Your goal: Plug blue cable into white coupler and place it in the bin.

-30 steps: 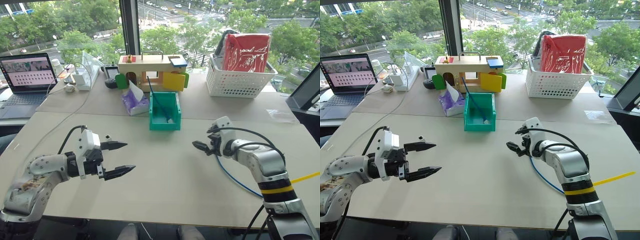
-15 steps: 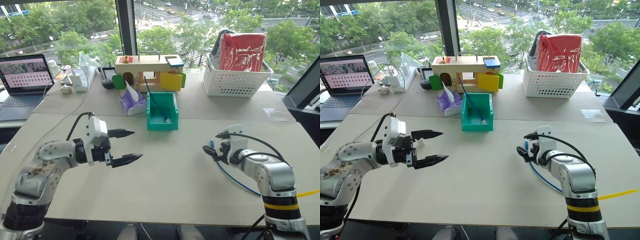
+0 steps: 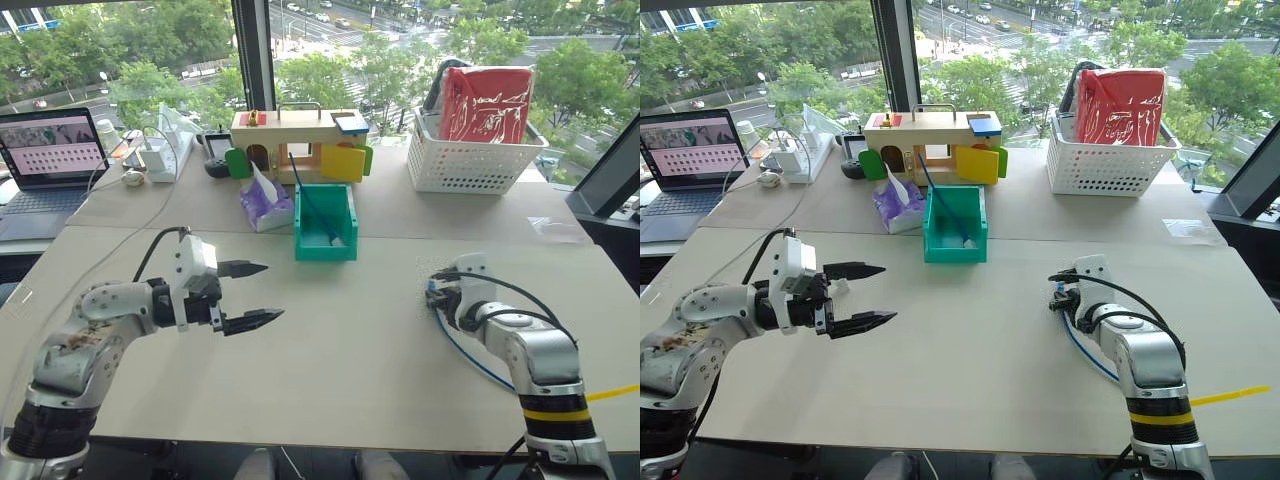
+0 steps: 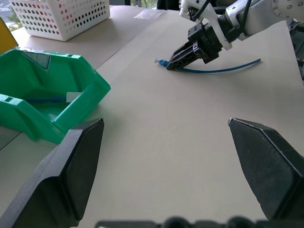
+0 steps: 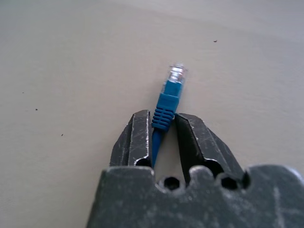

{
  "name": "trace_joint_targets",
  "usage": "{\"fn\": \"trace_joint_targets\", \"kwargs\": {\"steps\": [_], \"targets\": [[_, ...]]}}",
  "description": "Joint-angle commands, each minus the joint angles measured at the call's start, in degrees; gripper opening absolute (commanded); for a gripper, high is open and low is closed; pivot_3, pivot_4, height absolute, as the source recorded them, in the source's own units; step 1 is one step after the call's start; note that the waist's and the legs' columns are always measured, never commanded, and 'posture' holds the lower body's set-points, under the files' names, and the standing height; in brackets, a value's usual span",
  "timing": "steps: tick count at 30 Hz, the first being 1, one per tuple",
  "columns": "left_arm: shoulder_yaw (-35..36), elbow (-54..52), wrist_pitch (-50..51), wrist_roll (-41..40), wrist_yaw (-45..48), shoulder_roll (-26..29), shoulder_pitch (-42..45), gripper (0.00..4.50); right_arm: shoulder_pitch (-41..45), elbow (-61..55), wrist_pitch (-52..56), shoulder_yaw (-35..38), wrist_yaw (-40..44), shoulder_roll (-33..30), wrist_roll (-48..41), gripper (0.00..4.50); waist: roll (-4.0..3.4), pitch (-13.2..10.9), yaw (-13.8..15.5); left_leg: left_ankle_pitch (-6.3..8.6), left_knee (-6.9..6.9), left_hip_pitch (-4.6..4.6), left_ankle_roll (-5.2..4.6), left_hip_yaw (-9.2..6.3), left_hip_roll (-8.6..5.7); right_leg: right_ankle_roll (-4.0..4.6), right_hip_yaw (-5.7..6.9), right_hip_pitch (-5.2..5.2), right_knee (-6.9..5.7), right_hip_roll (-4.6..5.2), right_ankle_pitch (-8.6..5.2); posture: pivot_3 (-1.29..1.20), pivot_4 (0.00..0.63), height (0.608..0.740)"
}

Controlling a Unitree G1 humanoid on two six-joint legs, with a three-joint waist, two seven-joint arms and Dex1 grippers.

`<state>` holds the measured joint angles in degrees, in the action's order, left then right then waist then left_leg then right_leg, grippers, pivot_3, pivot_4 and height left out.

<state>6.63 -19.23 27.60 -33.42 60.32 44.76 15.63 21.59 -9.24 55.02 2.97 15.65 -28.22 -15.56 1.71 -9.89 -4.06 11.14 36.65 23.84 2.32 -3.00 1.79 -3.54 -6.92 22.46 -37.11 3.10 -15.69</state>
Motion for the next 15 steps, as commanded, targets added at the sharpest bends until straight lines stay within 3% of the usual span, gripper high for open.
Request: {"fn": "trace_joint_targets", "kwargs": {"steps": [1, 8, 11, 15], "targets": [[-0.1, -0.6, -1.2, 0.4, 0.7, 0.6, -0.2, 4.50, 3.8, -2.0, -8.2, -6.5, 13.2, -7.3, 1.0, 0.04, -0.04, 0.0, 0.0, 0.00, 0.00, 0.00, 0.00, 0.00, 0.00, 0.00, 0.00, 0.00, 0.00, 0.00, 0.00, 0.00, 0.150, 0.740], [-2.9, 1.0, -3.6, 3.8, 3.3, 1.4, -0.3, 4.50, 8.6, -3.3, -26.0, -18.1, 40.5, -20.1, 2.9, 0.04, -0.05, -0.1, 0.1, 0.01, -0.01, 0.00, -0.02, 0.00, -0.01, -0.02, 0.03, -0.02, 0.08, 0.01, -0.01, 0.00, 0.150, 0.740], [-5.0, 1.8, -5.8, 6.5, 4.8, 2.3, -0.7, 4.50, 12.4, -2.7, -31.5, -23.6, 48.1, -18.3, 4.0, 0.04, -0.04, -0.1, -0.2, 0.01, 0.00, -0.02, -0.02, 0.00, 0.02, -0.01, 0.04, -0.04, 0.07, 0.00, -0.01, 0.00, 0.150, 0.740], [-7.0, 1.7, -7.1, 8.3, 5.8, 2.8, -0.8, 4.50, 18.1, 2.3, -37.2, -29.5, 51.6, -14.1, 9.7, 0.04, -0.05, -0.1, -0.1, 0.01, 0.00, -0.05, -0.01, 0.00, 0.10, 0.00, 0.03, 0.00, 0.00, -0.06, 0.00, 0.00, 0.150, 0.740]]}}
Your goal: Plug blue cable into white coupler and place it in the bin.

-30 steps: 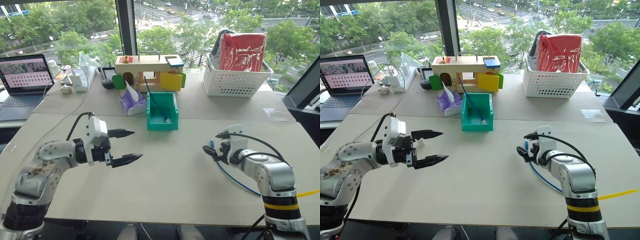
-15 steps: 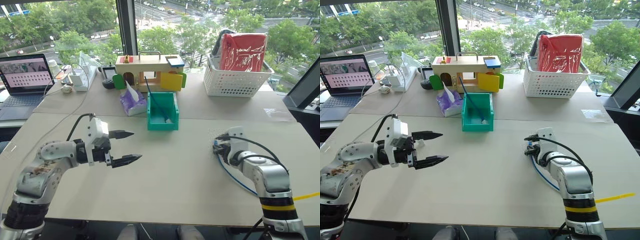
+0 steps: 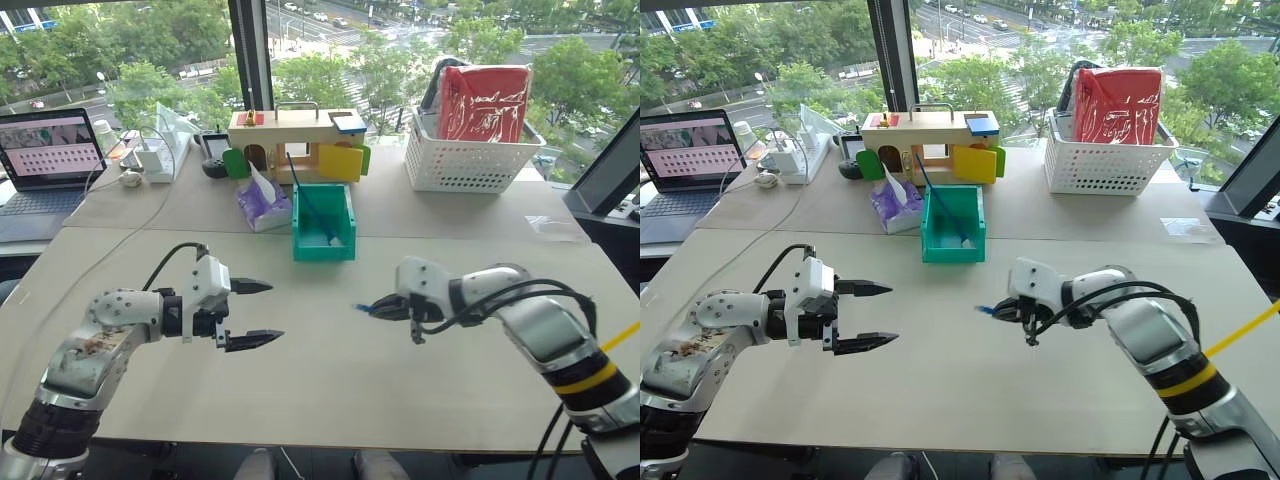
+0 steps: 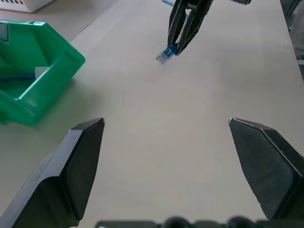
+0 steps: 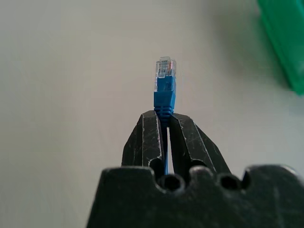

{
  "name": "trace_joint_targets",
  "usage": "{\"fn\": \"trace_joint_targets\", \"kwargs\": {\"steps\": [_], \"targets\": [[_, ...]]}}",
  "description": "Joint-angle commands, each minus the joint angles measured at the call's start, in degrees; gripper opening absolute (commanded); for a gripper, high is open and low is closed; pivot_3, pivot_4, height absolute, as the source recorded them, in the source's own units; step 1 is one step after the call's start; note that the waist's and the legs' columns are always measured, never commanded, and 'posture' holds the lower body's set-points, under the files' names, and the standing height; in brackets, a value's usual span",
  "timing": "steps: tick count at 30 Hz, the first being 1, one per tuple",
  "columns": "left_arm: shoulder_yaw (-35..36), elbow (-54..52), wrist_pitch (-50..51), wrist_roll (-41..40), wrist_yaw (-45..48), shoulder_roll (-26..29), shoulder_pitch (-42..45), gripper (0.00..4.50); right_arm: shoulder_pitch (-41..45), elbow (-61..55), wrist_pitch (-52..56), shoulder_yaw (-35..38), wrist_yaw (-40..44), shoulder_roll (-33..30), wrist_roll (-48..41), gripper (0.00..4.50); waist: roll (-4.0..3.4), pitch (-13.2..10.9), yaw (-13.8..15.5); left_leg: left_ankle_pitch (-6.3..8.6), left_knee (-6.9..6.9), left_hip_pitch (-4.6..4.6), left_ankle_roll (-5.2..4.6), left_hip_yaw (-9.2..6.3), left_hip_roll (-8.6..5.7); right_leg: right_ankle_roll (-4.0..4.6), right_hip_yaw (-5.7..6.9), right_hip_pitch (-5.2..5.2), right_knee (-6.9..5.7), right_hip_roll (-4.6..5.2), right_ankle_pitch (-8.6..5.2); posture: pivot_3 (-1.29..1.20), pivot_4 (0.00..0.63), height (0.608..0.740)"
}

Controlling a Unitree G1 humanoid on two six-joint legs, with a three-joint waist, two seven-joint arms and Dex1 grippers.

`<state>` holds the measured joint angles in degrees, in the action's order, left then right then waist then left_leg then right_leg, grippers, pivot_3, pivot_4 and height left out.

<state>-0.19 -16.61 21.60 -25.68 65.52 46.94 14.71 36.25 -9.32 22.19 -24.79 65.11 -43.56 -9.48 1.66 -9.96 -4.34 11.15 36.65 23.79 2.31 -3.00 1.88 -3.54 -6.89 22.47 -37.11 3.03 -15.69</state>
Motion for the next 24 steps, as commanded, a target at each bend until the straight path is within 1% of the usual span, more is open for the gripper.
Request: {"fn": "trace_joint_targets", "kwargs": {"steps": [1, 4, 5, 7, 8, 9, 10, 11, 12, 13, 14, 15, 17, 20, 24], "targets": [[-0.1, -1.9, 0.5, -0.5, -0.1, 0.0, 0.8, 4.50, 4.7, 3.5, -4.6, -2.7, 2.6, 2.7, 4.2, 0.04, 0.00, 0.0, 0.3, 0.00, 0.00, 0.00, 0.00, 0.00, 0.00, 0.00, 0.00, 0.00, 0.00, 0.01, 0.00, 0.00, 0.150, 0.740], [-0.8, -3.7, 1.5, -1.0, -0.1, -0.4, 1.4, 4.50, 7.3, 6.1, -5.4, -4.8, 4.3, 7.1, 4.9, 0.04, 0.02, 0.0, 0.6, 0.00, 0.01, 0.03, 0.01, 0.00, -0.03, 0.01, 0.01, 0.00, 0.01, 0.04, 0.01, 0.00, 0.150, 0.740], [-1.6, -2.9, -0.1, 0.6, 0.6, 0.0, 0.7, 4.50, 7.7, 7.6, -7.2, -5.6, 4.6, 8.4, 5.9, 0.04, 0.02, 0.0, 0.6, 0.00, 0.01, 0.04, 0.01, -0.01, -0.03, 0.01, 0.02, 0.00, 0.01, 0.04, 0.01, 0.00, 0.150, 0.740], [-2.6, -1.0, -2.5, 3.1, 0.9, 0.4, -0.2, 4.50, 7.9, 10.0, -9.8, -6.5, 5.4, 9.9, 7.2, 0.94, 0.02, 0.0, 0.6, 0.01, 0.01, 0.03, 0.00, -0.02, -0.02, 0.03, 0.03, 0.00, 0.00, 0.03, 0.02, 0.00, 0.150, 0.740], [-3.0, -0.3, -3.5, 4.1, 1.1, 0.5, -0.4, 4.50, 7.9, 10.8, -10.4, -6.8, 6.0, 10.2, 7.7, 1.17, 0.02, 0.0, 0.6, 0.01, 0.01, 0.04, 0.00, -0.02, -0.02, 0.04, 0.04, 0.02, 0.00, 0.03, 0.02, 0.00, 0.150, 0.740], [-3.1, 0.4, -3.9, 4.3, 1.1, 0.3, -0.4, 4.50, 7.9, 11.6, -10.9, -7.0, 6.6, 10.3, 8.1, 1.52, 0.01, 0.0, 0.7, 0.00, 0.01, 0.04, 0.00, -0.03, -0.03, 0.04, 0.04, 0.02, 0.00, 0.04, 0.02, 0.00, 0.150, 0.740], [-3.3, 0.9, -4.4, 4.7, 1.2, 0.1, -0.3, 4.50, 7.9, 12.1, -11.3, -7.0, 6.9, 10.3, 8.5, 1.99, 0.00, 0.0, 0.7, 0.00, 0.01, 0.04, 0.00, -0.02, -0.04, 0.04, 0.04, 0.02, -0.01, 0.04, 0.02, 0.00, 0.150, 0.740], [-3.8, 1.4, -5.1, 5.2, 1.5, 0.0, -0.1, 4.50, 8.0, 12.4, -11.4, -6.8, 7.2, 10.2, 8.7, 2.21, 0.00, 0.0, 0.7, 0.00, 0.01, 0.04, 0.00, -0.03, -0.05, 0.04, 0.05, 0.02, -0.01, 0.05, 0.03, 0.00, 0.150, 0.740], [-4.2, 1.7, -5.5, 5.6, 1.8, 0.0, 0.0, 4.50, 8.0, 12.5, -11.4, -6.6, 7.4, 10.2, 8.8, 2.57, 0.00, 0.0, 0.7, 0.00, 0.01, 0.04, 0.00, -0.02, -0.05, 0.05, 0.05, 0.02, -0.02, 0.05, 0.03, 0.00, 0.150, 0.740], [-4.7, 2.3, -6.0, 6.1, 1.9, -0.3, 0.2, 4.50, 8.0, 12.1, -10.5, -5.7, 7.5, 10.2, 8.2, 2.83, 0.00, 0.0, 0.7, 0.00, 0.01, 0.03, 0.00, -0.03, -0.04, 0.05, 0.05, 0.02, -0.03, 0.05, 0.03, 0.00, 0.150, 0.740], [-5.0, 2.8, -6.4, 6.4, 2.1, -0.6, 0.5, 4.50, 8.0, 11.9, -9.8, -5.1, 7.6, 10.3, 7.9, 3.29, 0.00, 0.0, 0.7, 0.00, 0.01, 0.03, 0.00, -0.03, -0.03, 0.05, 0.05, 0.02, -0.04, 0.04, 0.03, 0.00, 0.150, 0.740], [-5.6, 3.4, -7.0, 6.9, 2.3, -0.8, 0.8, 4.50, 7.8, 10.7, -7.9, -3.9, 7.9, 9.8, 6.7, 3.59, 0.00, 0.0, 0.7, 0.00, 0.01, 0.03, 0.00, -0.03, -0.03, 0.05, 0.05, 0.02, -0.05, 0.04, 0.03, 0.00, 0.150, 0.740], [-6.6, 5.0, -8.2, 7.8, 2.7, -1.3, 1.6, 4.50, 7.2, 7.7, -2.9, -0.6, 8.2, 8.6, 3.6, 4.40, 0.00, 0.0, 0.7, 0.00, 0.01, 0.03, 0.00, -0.03, -0.03, 0.05, 0.06, 0.02, -0.06, 0.04, 0.03, 0.00, 0.150, 0.740], [-8.2, 8.2, -9.7, 9.2, 3.2, -2.7, 3.1, 4.50, 6.0, 2.8, 4.1, 5.0, 7.0, 6.7, -0.5, 4.40, 0.00, 0.0, 0.9, 0.00, 0.01, 0.03, 0.00, -0.04, -0.04, 0.06, 0.06, 0.02, -0.07, 0.04, 0.03, 0.00, 0.150, 0.740], [-11.2, 14.1, -12.1, 11.3, 3.9, -6.0, 6.4, 4.50, 3.1, -4.3, 12.7, 13.4, 1.4, 3.2, -2.9, 4.40, -0.01, 0.0, 1.7, 0.00, 0.01, 0.03, 0.00, -0.07, -0.05, 0.06, 0.08, 0.02, -0.08, 0.04, 0.03, 0.00, 0.150, 0.740]]}}
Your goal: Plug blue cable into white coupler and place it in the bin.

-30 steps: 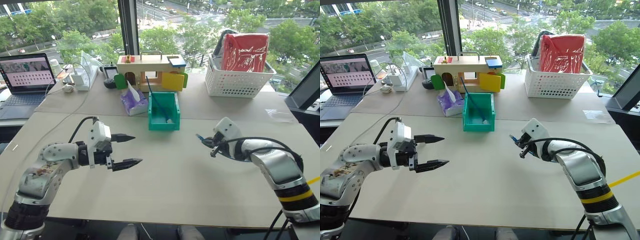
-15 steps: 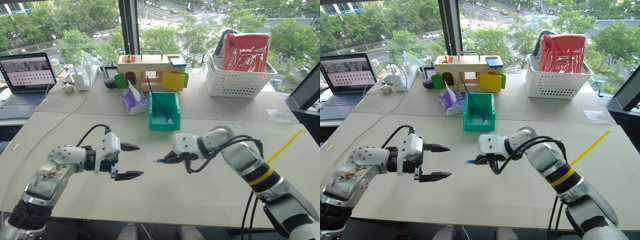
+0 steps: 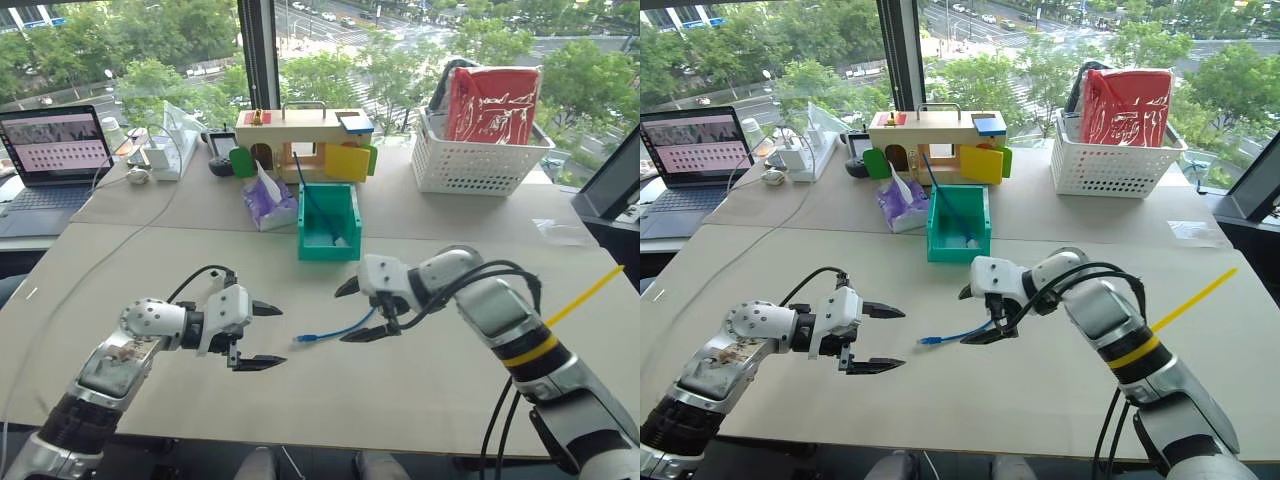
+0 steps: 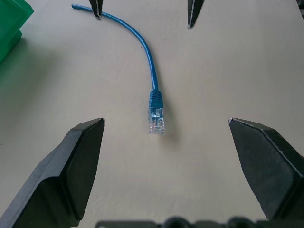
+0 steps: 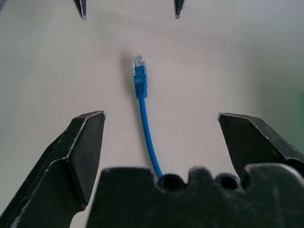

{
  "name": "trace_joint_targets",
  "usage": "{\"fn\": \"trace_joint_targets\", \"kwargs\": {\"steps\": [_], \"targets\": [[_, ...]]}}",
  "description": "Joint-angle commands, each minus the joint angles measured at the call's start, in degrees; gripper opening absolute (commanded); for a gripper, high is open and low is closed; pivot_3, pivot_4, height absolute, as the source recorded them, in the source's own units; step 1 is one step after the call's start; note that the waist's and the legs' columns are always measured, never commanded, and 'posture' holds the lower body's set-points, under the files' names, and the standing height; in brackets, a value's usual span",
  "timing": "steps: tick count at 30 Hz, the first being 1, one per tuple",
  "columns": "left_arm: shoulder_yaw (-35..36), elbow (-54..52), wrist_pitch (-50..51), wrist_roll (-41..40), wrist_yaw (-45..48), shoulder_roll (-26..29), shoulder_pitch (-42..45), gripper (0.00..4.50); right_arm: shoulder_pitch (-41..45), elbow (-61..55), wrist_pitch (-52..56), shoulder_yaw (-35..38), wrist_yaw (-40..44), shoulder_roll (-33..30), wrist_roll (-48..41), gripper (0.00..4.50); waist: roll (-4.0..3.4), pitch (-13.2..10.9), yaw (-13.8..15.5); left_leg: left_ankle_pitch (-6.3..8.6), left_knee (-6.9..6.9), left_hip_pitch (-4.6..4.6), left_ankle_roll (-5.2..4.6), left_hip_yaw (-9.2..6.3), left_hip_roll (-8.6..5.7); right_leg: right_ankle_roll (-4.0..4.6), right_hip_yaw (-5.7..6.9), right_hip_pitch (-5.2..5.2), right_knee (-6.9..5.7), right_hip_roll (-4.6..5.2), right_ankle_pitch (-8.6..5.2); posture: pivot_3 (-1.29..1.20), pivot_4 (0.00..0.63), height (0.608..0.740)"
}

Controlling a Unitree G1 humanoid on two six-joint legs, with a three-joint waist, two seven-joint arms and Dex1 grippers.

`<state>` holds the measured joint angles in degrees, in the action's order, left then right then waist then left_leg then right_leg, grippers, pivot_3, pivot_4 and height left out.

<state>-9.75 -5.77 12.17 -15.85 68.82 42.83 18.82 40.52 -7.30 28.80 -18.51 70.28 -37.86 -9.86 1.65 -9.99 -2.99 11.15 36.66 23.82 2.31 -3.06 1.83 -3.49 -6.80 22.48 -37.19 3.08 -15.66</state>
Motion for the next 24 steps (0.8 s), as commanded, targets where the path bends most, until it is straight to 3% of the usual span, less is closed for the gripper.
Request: {"fn": "trace_joint_targets", "kwargs": {"steps": [1, 7, 11, 20, 24], "targets": [[-2.0, 4.4, -3.2, 1.8, 0.8, -2.5, 2.8, 4.50, -1.8, -7.7, 7.5, 8.1, -4.6, -3.2, -2.8, 4.40, 0.00, 0.0, 0.4, 0.00, 0.01, 0.01, 0.00, 0.00, 0.00, 0.00, 0.00, 0.00, 0.01, 0.00, 0.00, 0.00, 0.150, 0.740], [-4.1, 12.4, -7.5, 4.8, 1.3, -6.3, 5.0, 4.50, -6.4, -16.5, 18.4, 14.9, -9.3, -7.0, -7.7, 4.40, 0.00, 0.0, 0.3, 0.00, 0.01, 0.01, -0.01, 0.02, 0.00, 0.00, -0.01, 0.00, 0.03, 0.00, 0.00, 0.00, 0.150, 0.740], [-5.4, 14.1, -8.7, 6.2, 0.6, -8.6, 4.5, 3.40, -8.2, -19.1, 23.3, 17.2, -11.3, -8.4, -10.9, 4.50, 0.00, 0.0, 0.4, 0.00, 0.03, 0.02, -0.01, 0.03, -0.02, 0.00, -0.03, 0.00, 0.02, 0.01, 0.00, 0.00, 0.150, 0.740], [-6.2, 15.8, -7.5, 8.3, -1.3, -10.5, 3.8, 0.18, -9.6, -19.4, 24.7, 19.2, -13.7, -11.5, -13.9, 4.50, 0.00, 0.0, 0.4, 0.00, 0.08, 0.00, -0.01, 0.03, -0.03, -0.01, -0.04, -0.05, 0.02, 0.02, -0.01, 0.00, 0.150, 0.740], [-3.1, 15.6, -6.6, 6.6, -4.8, -12.0, 5.2, 0.09, -10.6, -21.4, 36.4, 26.1, -16.7, -10.6, -21.6, 4.50, 0.00, 0.0, 0.5, 0.00, 0.11, 0.00, -0.01, 0.02, -0.04, -0.01, -0.03, -0.08, 0.01, 0.02, 0.00, 0.00, 0.150, 0.740]]}}
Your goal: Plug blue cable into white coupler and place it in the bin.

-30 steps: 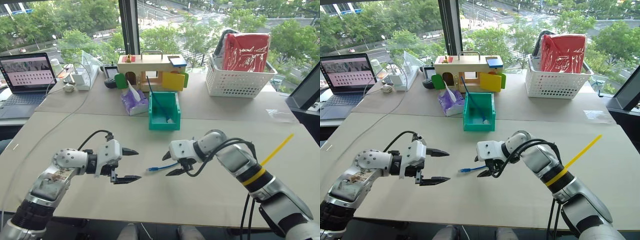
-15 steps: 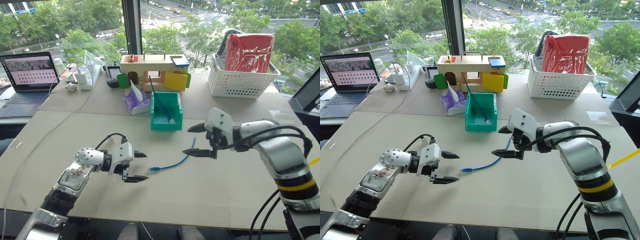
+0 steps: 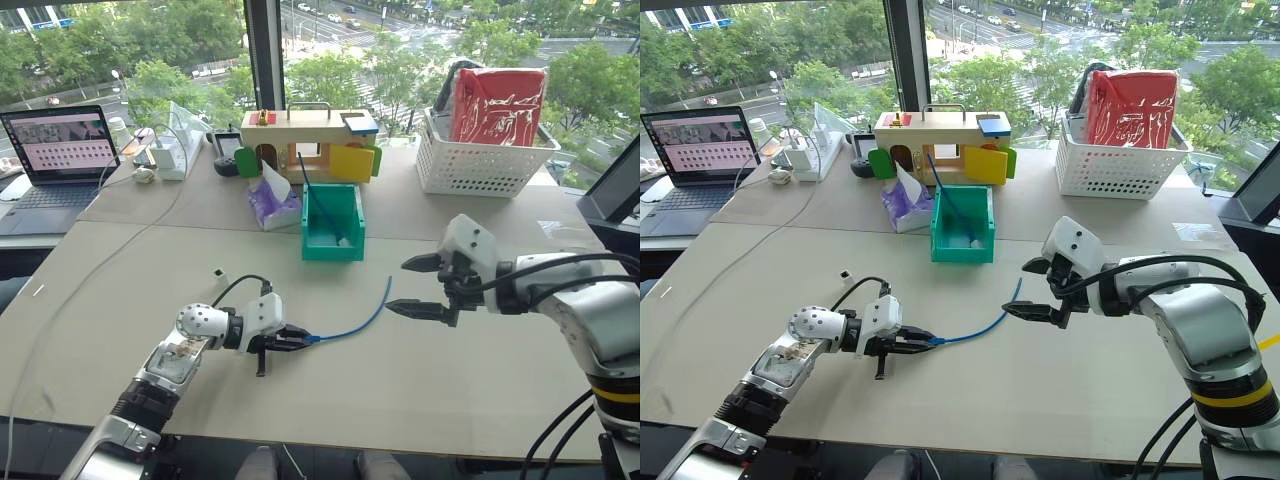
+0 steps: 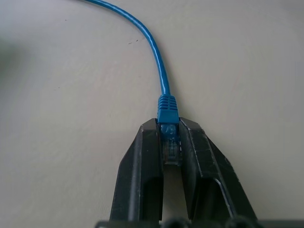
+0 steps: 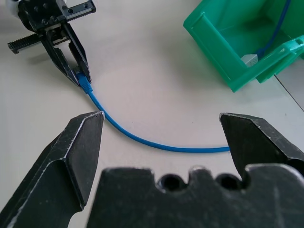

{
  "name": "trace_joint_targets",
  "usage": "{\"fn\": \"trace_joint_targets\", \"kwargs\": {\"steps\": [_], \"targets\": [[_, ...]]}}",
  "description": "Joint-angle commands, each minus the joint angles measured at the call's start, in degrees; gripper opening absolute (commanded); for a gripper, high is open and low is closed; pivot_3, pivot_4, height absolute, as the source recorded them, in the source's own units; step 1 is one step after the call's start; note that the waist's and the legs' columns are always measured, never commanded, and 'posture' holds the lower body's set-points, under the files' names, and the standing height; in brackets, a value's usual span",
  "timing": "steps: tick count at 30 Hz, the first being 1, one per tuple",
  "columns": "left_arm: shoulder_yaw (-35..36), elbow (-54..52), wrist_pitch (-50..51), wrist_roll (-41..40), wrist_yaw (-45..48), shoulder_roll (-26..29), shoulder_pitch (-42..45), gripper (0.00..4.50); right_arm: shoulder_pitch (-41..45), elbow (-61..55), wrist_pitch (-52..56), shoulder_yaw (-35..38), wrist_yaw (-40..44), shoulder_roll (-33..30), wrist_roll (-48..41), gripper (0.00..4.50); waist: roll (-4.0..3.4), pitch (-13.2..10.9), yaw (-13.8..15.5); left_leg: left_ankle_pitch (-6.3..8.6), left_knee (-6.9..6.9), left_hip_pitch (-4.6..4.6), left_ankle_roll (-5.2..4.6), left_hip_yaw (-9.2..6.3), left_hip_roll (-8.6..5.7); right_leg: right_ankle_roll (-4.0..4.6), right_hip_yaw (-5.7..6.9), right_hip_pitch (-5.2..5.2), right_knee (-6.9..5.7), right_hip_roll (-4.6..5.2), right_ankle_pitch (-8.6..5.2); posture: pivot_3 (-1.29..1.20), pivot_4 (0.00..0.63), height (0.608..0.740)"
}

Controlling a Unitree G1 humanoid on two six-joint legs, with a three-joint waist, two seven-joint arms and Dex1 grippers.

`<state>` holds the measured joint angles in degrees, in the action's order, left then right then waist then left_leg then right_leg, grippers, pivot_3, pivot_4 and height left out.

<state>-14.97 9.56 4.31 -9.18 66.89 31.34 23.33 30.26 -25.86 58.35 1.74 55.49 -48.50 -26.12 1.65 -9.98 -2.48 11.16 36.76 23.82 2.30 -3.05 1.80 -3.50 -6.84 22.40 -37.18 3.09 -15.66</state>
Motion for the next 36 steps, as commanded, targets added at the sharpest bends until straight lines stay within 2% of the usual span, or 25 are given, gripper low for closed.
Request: {"fn": "trace_joint_targets", "kwargs": {"steps": [1, 4, 6, 7, 10, 14, 19, 21, 26, 36], "targets": [[2.9, -0.2, 2.0, -1.4, -3.2, -1.4, 1.1, 0.09, -0.7, -3.5, 12.6, 9.3, -2.6, 1.0, -8.7, 4.50, 0.00, 0.0, 0.0, 0.00, 0.00, 0.00, 0.00, -0.01, 0.01, 0.00, 0.01, 0.00, 0.00, 0.00, 0.00, 0.00, 0.150, 0.740], [5.0, -2.3, 2.9, -4.7, -6.5, -6.4, 2.5, 0.09, -5.8, -7.0, 29.7, 21.1, -5.2, 6.0, -16.4, 4.50, 0.02, 0.0, 0.3, 0.00, 0.01, 0.03, -0.01, -0.04, 0.00, 0.00, 0.03, -0.03, 0.01, 0.00, 0.00, 0.00, 0.150, 0.740], [5.1, -4.6, 4.3, -5.9, -8.7, -9.8, 2.5, 0.09, -9.8, -9.2, 33.8, 25.6, -9.4, 11.0, -21.3, 4.50, 0.06, 0.0, 0.9, 0.01, 0.02, 0.07, -0.02, -0.12, -0.05, 0.00, 0.09, -0.06, 0.05, 0.03, 0.00, 0.00, 0.150, 0.740], [5.0, -5.9, 5.3, -6.6, -9.4, -11.2, 2.2, 0.09, -11.1, -9.8, 34.2, 27.5, -12.6, 14.3, -24.3, 4.50, 0.07, 0.0, 1.1, 0.01, 0.03, 0.09, -0.03, -0.13, -0.07, -0.01, 0.10, -0.06, 0.05, 0.05, 0.00, 0.00, 0.150, 0.740], [3.5, -8.9, 7.8, -6.7, -12.7, -15.2, 0.8, 0.09, -14.6, -11.9, 34.2, 32.6, -27.5, 31.4, -31.8, 4.50, 0.04, 0.1, 0.5, 0.04, 0.08, 0.13, -0.06, -0.11, -0.05, -0.01, 0.07, -0.01, -0.01, 0.02, 0.00, 0.00, 0.150, 0.740], [1.5, -11.5, 9.7, -4.2, -17.0, -17.1, -1.7, 0.09, -19.3, -14.6, 34.2, 35.1, -43.2, 45.5, -35.9, 4.50, -0.07, 0.1, -0.3, 0.03, 0.05, 0.04, -0.05, -0.09, -0.06, -0.01, 0.00, -0.02, -0.12, 0.01, 0.00, 0.00, 0.150, 0.740], [-0.4, -15.8, 12.4, -4.4, -18.3, -17.2, -4.1, 0.09, -22.2, -17.2, 33.9, 36.5, -55.2, 57.6, -39.5, 4.50, -0.20, 0.1, -0.4, 0.03, 0.04, 0.05, -0.05, -0.11, 0.00, -0.01, 0.01, 0.02, -0.14, -0.04, -0.01, 0.00, 0.150, 0.740], [-0.5, -16.8, 13.1, -4.6, -18.6, -16.8, -4.4, 0.09, -22.6, -16.9, 32.2, 36.4, -59.1, 58.7, -42.4, 4.50, -0.18, 0.2, -0.3, -0.01, 0.09, 0.06, 0.01, -0.04, -0.11, -0.06, -0.05, 0.02, -0.14, 0.06, 0.00, 0.00, 0.150, 0.740], [-1.0, -19.7, 15.4, -4.8, -20.2, -16.5, -5.7, 0.09, -24.0, -14.5, 26.2, 33.6, -67.4, 56.0, -49.6, 4.50, -0.21, 0.2, -1.0, -0.01, 0.05, 0.01, 0.00, -0.06, -0.04, -0.08, -0.04, -0.02, -0.04, -0.01, 0.00, 0.00, 0.150, 0.740], [-1.9, -20.9, 18.0, -6.3, -20.0, -16.8, -6.0, 0.09, -27.2, -9.8, 12.6, 22.0, -78.1, 48.6, -61.6, 4.50, -0.21, 0.2, -1.5, 0.00, 0.01, 0.04, -0.01, -0.05, -0.04, -0.15, -0.05, -0.01, 0.01, 0.00, -0.05, 0.00, 0.150, 0.740]]}}
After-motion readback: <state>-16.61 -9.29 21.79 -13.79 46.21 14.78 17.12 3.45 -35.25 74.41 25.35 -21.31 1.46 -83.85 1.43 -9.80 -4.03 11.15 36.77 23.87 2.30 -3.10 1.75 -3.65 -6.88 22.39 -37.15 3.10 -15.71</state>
